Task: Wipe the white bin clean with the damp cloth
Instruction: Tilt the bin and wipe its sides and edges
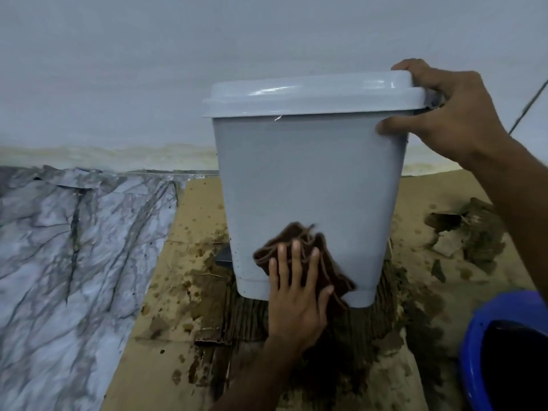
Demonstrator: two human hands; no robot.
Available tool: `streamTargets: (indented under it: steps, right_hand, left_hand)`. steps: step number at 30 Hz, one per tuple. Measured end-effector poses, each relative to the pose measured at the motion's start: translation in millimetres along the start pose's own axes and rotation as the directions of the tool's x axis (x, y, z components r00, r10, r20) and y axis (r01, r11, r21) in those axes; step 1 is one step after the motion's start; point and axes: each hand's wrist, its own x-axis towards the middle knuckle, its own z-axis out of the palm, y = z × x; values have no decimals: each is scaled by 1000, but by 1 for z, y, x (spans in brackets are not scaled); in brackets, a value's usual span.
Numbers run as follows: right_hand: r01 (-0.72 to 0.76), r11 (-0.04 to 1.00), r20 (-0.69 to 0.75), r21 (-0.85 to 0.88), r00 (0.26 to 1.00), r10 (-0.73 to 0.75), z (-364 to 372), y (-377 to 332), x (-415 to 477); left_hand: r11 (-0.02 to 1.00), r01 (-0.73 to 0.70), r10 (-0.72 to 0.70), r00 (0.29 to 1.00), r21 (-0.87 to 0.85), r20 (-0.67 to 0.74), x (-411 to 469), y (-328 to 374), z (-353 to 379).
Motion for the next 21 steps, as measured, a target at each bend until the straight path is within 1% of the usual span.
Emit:
streamTargets:
  steps: [3,6,7,9,11,14,17,19,21]
  right_hand:
    - [14,1000,5,-3,1000,-14,1,2,1]
    - [21,1000,-5,-8,1000,-21,3,1,3]
    - [21,1000,-5,-12,1000,-21,3,0,3]
    - [20,1000,-4,-19,1000,-20,3,-1,3]
    - [25,999,1,-33,1000,-25,2,-1,1]
    - [31,998,1,-60,1000,-31,2,-3,0]
    - [24,997,2,-66,1000,-24,1,-5,-1]
    - [21,999,4,-48,1000,-21,0,-4,-2]
    - [22,999,6,-32,1000,-22,0,-2,-2]
  left_hand:
    - [999,-43,42,999,32,25,-2,9,3]
    - [987,-157,156,988,29,7,44,14,-14]
    - [986,-166,166,986,6,-17,65,15,-23]
    - [993,-118,115,990,-30,-88,106,10,-41]
    - [999,-41,37,987,-21,-155,135,-5,-55]
    - [1000,20,-15,980,24,-198,134,-30,-60]
    - [998,-3,11,988,55,-152,98,-44,-45]
    - [991,-96,104,991,93,-88,64,-49,-30]
    - [967,-215,216,976,138,3,30,-54,-18]
